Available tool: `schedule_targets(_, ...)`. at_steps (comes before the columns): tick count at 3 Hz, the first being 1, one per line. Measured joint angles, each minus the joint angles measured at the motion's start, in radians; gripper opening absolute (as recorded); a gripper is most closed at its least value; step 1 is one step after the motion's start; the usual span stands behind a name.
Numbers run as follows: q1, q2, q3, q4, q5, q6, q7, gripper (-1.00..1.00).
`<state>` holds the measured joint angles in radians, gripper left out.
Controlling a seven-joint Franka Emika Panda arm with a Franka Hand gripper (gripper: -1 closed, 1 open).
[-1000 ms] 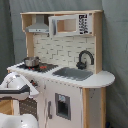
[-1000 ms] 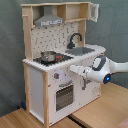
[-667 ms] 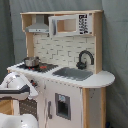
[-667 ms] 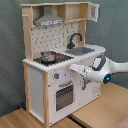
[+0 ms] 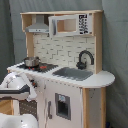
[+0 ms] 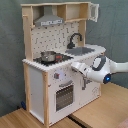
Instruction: Play with the kitchen
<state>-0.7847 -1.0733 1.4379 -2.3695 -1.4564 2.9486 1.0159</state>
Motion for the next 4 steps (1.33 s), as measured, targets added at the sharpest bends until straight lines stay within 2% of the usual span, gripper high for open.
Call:
schedule_targets(1,0.0,0.002,-0.001,0.0,0.001,0.003,0.102,-1.0)
schedule_targets(2,0.002,0.009,0.001,-0.005,0.005,0.012,0.15,-1.0)
schedule_targets(3,0.002,0.009,0.003,-0.006,0.005,0.014,0.154,1.0)
schedule_targets(4,0.002,0.009,0.01,-0.01,0.005,0.021,0.2,1.0)
